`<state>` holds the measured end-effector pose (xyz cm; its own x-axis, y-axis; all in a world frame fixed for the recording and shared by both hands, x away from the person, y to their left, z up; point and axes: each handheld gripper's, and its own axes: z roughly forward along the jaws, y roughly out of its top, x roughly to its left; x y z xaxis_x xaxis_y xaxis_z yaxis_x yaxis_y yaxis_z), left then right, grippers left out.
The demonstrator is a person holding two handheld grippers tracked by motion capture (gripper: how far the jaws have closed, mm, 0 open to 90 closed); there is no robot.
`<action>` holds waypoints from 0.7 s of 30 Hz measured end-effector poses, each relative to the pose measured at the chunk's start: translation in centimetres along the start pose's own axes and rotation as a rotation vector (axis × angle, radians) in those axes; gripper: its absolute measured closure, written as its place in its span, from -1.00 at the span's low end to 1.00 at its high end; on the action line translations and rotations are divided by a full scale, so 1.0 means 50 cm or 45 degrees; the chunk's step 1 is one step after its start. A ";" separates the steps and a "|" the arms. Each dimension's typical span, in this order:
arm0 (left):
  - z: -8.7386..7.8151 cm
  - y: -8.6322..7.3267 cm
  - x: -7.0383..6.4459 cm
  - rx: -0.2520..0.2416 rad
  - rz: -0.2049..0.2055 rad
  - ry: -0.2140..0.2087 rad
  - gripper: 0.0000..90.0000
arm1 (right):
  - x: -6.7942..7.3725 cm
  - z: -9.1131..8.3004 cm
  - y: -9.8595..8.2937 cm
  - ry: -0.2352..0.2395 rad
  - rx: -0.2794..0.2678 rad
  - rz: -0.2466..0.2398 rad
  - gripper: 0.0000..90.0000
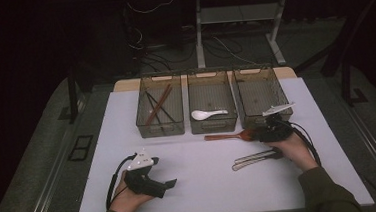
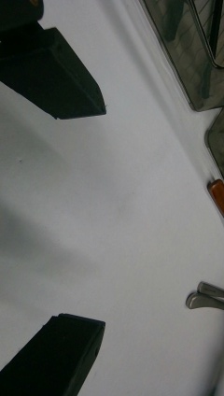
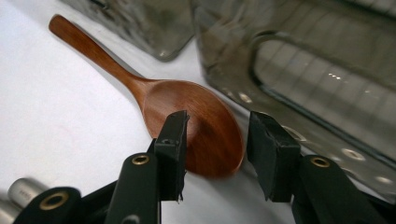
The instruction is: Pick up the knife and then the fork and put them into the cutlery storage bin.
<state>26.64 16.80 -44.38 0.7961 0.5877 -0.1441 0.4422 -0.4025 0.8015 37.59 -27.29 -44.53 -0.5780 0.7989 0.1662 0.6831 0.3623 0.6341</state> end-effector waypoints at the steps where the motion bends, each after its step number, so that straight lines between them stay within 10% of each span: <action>1: 0.000 0.000 0.000 0.000 0.000 -0.001 -1.00 | 0.002 0.001 0.000 0.008 0.002 0.001 0.29; 21: 0.001 -0.001 0.000 0.005 -0.001 -0.009 -1.00 | -0.001 -0.027 -0.009 0.186 -0.005 -0.207 0.85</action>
<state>26.64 16.78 -44.47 0.7987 0.5832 -0.1483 0.4442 -0.4051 0.7991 36.72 -28.11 -43.80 -0.7391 0.6520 0.1691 0.5740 0.4784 0.6646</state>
